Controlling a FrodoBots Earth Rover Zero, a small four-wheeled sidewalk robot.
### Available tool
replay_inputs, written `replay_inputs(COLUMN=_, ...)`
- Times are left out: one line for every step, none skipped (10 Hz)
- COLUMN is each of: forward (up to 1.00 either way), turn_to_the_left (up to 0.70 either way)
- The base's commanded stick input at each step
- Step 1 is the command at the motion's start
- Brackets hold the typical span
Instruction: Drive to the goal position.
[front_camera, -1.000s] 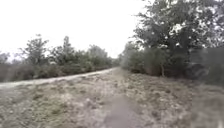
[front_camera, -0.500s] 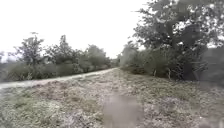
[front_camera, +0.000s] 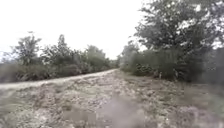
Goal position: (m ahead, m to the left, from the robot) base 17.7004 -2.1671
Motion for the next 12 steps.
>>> replay_inputs(forward=0.70, turn_to_the_left=0.00)
replay_inputs(forward=0.70, turn_to_the_left=0.00)
replay_inputs(forward=0.70, turn_to_the_left=0.00)
replay_inputs(forward=0.70, turn_to_the_left=0.00)
replay_inputs(forward=0.70, turn_to_the_left=0.00)
replay_inputs(forward=0.70, turn_to_the_left=0.00)
replay_inputs(forward=0.70, turn_to_the_left=0.00)
replay_inputs(forward=0.70, turn_to_the_left=0.00)
replay_inputs(forward=0.70, turn_to_the_left=0.00)
replay_inputs(forward=0.70, turn_to_the_left=0.00)
replay_inputs(forward=0.70, turn_to_the_left=0.00)
replay_inputs(forward=0.70, turn_to_the_left=0.00)
